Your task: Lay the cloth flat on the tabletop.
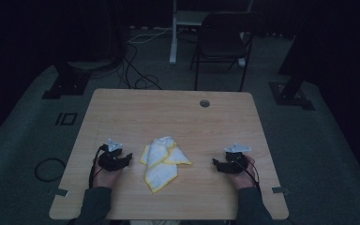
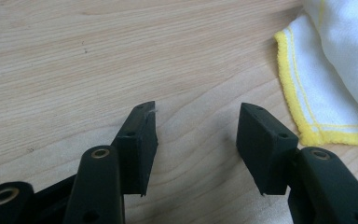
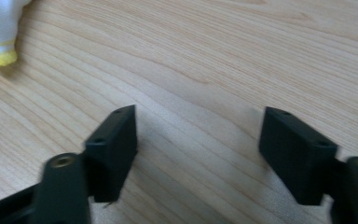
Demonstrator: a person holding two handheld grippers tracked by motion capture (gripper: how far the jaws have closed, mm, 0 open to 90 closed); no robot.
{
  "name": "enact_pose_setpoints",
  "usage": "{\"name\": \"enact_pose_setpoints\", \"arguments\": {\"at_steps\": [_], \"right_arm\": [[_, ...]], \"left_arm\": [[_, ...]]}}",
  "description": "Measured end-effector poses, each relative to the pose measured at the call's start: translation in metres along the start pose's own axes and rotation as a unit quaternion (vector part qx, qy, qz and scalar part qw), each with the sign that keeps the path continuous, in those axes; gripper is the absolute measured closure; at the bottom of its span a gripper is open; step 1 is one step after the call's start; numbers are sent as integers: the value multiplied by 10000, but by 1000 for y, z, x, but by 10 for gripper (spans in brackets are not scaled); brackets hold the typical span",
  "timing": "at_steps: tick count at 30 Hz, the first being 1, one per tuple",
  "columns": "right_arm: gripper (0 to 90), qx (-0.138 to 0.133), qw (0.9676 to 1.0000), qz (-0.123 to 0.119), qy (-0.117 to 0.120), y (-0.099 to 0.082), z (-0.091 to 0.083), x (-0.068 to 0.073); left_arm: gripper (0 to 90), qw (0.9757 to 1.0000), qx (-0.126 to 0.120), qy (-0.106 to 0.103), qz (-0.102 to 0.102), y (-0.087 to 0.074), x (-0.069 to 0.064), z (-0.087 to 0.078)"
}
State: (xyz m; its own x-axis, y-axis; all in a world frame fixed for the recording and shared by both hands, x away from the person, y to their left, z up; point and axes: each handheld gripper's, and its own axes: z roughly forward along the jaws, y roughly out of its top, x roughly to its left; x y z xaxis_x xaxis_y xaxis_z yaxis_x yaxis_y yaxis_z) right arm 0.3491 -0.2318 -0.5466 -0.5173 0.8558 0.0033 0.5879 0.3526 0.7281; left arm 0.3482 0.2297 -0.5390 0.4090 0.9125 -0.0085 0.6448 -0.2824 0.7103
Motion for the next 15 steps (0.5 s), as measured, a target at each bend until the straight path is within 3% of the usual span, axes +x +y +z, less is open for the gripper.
{"name": "enact_pose_setpoints", "arguments": {"at_steps": [4, 15], "right_arm": [[410, -40, 10000, -58, -1, 0, -1, 2], [491, -208, 9992, -343, 54, 7, -3, 16]], "left_arm": [[489, 10000, 14, -62, 7, 0, 0, -1], [489, 9997, -25, -236, 12, 1, -3, -3]]}}
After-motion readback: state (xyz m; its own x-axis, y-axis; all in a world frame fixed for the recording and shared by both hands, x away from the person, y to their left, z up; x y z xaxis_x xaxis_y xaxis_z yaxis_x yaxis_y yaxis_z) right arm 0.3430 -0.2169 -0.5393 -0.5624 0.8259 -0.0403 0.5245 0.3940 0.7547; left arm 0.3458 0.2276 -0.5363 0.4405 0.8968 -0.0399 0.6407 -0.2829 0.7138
